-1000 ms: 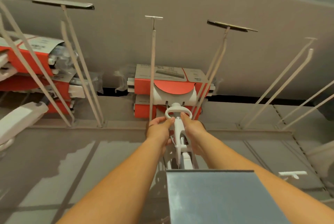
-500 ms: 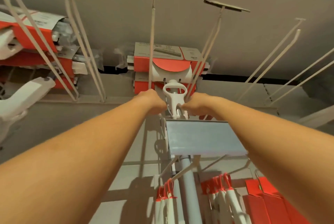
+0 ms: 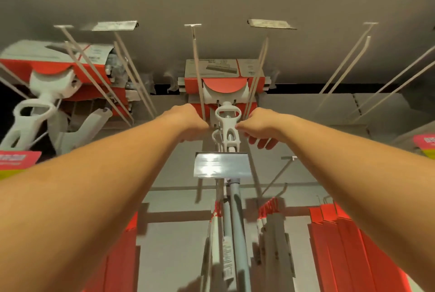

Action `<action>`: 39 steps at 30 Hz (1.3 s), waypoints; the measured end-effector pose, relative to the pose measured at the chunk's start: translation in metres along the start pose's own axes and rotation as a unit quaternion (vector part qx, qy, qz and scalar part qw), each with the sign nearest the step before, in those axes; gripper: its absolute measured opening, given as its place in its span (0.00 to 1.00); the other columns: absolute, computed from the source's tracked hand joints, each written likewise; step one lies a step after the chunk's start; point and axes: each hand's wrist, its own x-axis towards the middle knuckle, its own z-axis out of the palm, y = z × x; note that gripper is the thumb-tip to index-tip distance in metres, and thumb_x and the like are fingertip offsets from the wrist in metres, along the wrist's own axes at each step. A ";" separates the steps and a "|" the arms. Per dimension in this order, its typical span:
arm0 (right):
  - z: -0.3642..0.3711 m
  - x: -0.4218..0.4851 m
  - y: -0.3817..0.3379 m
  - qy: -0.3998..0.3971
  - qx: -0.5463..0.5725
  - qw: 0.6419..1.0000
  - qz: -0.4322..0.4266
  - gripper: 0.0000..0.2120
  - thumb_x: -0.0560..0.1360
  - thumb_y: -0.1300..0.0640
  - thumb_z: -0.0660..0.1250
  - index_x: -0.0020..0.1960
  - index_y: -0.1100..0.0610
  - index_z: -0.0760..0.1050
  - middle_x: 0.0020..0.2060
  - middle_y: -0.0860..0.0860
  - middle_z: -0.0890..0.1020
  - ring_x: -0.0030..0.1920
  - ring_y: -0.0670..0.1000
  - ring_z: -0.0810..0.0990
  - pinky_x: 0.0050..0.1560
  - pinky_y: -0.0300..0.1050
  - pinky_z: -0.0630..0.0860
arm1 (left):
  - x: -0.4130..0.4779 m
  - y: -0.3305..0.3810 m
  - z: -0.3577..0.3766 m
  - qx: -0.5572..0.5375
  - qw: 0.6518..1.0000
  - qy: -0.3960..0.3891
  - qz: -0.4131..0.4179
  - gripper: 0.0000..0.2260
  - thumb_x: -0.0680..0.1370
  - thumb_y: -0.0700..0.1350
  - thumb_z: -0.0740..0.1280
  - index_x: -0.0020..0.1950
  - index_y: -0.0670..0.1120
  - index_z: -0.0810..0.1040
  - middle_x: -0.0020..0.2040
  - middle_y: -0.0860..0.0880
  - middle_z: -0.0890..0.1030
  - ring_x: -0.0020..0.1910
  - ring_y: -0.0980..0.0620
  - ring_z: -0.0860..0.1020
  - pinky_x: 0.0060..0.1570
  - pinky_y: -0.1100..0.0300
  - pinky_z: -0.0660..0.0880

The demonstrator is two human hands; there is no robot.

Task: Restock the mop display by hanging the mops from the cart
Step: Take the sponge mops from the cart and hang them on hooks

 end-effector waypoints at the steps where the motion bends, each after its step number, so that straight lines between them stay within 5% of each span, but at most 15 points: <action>1: -0.005 -0.008 0.000 -0.003 0.000 1.000 -0.005 0.16 0.79 0.48 0.59 0.52 0.61 0.76 0.44 0.57 0.82 0.38 0.55 0.80 0.42 0.48 0.79 | -0.009 0.006 -0.007 0.000 1.000 -0.004 -0.007 0.12 0.75 0.50 0.65 0.36 0.45 0.75 0.33 0.46 0.75 0.31 0.50 0.71 0.32 0.61 0.69; 5: -0.017 -0.044 -0.001 -0.022 -0.022 0.999 -0.042 0.15 0.79 0.48 0.60 0.50 0.61 0.74 0.46 0.58 0.81 0.35 0.53 0.78 0.32 0.42 0.76 | -0.044 0.017 -0.020 0.031 0.999 0.013 -0.038 0.13 0.75 0.52 0.65 0.48 0.43 0.79 0.44 0.44 0.80 0.43 0.46 0.78 0.42 0.57 0.75; 7: -0.018 -0.064 -0.002 -0.032 -0.043 0.996 -0.066 0.16 0.79 0.48 0.59 0.52 0.61 0.75 0.46 0.58 0.80 0.38 0.55 0.79 0.36 0.45 0.77 | -0.064 0.017 -0.021 0.059 0.997 0.009 -0.053 0.14 0.75 0.52 0.65 0.53 0.43 0.78 0.50 0.43 0.79 0.48 0.43 0.78 0.43 0.56 0.74; 12: -0.016 -0.106 -0.008 -0.058 -0.111 0.986 -0.108 0.15 0.78 0.48 0.58 0.37 0.57 0.68 0.37 0.54 0.73 0.35 0.53 0.72 0.33 0.44 0.67 | -0.118 0.010 -0.039 0.132 0.987 -0.037 -0.083 0.10 0.75 0.50 0.64 0.44 0.43 0.75 0.42 0.45 0.76 0.43 0.44 0.76 0.38 0.56 0.69; 17: -0.026 -0.142 -0.022 -0.050 -0.151 0.981 -0.110 0.10 0.78 0.52 0.58 0.48 0.58 0.71 0.44 0.55 0.75 0.44 0.56 0.74 0.41 0.46 0.68 | -0.161 0.008 -0.074 0.195 0.974 -0.043 -0.110 0.09 0.75 0.47 0.63 0.38 0.44 0.72 0.36 0.46 0.74 0.34 0.48 0.71 0.31 0.59 0.65; 23: -0.024 -0.182 -0.042 -0.098 -0.149 0.975 -0.131 0.11 0.79 0.51 0.57 0.46 0.59 0.70 0.44 0.54 0.73 0.45 0.57 0.74 0.45 0.47 0.70 | -0.200 0.004 -0.098 0.238 0.962 -0.062 -0.120 0.10 0.74 0.46 0.62 0.35 0.44 0.70 0.34 0.47 0.72 0.31 0.49 0.69 0.30 0.61 0.62; 28: -0.011 -0.220 -0.070 -0.123 -0.131 0.973 -0.147 0.12 0.78 0.51 0.58 0.41 0.59 0.69 0.43 0.54 0.73 0.46 0.57 0.73 0.45 0.45 0.69 | -0.241 -0.011 -0.123 0.269 0.951 -0.076 -0.132 0.08 0.75 0.50 0.63 0.44 0.46 0.78 0.40 0.48 0.77 0.36 0.51 0.74 0.32 0.60 0.66; 34: -0.001 -0.279 -0.121 -0.142 -0.105 0.969 -0.173 0.13 0.78 0.50 0.60 0.56 0.56 0.75 0.51 0.55 0.76 0.47 0.58 0.74 0.46 0.45 0.67 | -0.296 -0.034 -0.161 0.293 0.939 -0.092 -0.155 0.11 0.76 0.55 0.64 0.46 0.49 0.77 0.40 0.50 0.77 0.39 0.52 0.76 0.36 0.58 0.72; 39: 0.004 -0.334 -0.166 -0.167 -0.086 0.962 -0.200 0.07 0.77 0.50 0.60 0.48 0.55 0.69 0.45 0.54 0.73 0.45 0.56 0.73 0.45 0.46 0.69 | -0.362 -0.054 -0.196 0.304 0.931 -0.097 -0.176 0.12 0.77 0.53 0.63 0.56 0.48 0.77 0.40 0.52 0.75 0.39 0.54 0.73 0.39 0.59 0.71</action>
